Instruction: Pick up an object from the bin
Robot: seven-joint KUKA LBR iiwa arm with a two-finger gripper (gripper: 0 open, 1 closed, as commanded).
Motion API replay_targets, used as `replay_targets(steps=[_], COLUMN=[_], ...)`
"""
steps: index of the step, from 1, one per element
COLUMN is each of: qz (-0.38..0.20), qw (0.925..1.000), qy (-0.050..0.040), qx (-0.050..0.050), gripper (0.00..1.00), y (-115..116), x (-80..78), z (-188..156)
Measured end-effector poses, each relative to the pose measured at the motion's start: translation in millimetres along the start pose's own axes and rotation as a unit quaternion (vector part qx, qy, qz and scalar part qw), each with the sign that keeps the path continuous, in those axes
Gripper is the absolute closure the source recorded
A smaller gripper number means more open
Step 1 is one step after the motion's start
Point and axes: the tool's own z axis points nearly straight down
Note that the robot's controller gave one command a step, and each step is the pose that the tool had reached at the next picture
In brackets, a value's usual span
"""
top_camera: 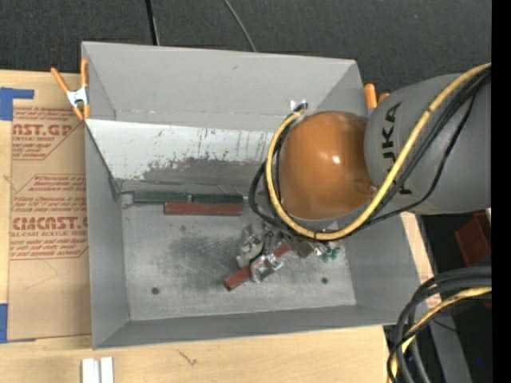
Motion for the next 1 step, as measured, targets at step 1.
replay_targets(steps=[1], qz=[-0.012], qw=[0.9999], qy=[0.0015], qx=[-0.001], gripper=[1.0], y=[-8.9], x=[-3.1], z=[-43.3])
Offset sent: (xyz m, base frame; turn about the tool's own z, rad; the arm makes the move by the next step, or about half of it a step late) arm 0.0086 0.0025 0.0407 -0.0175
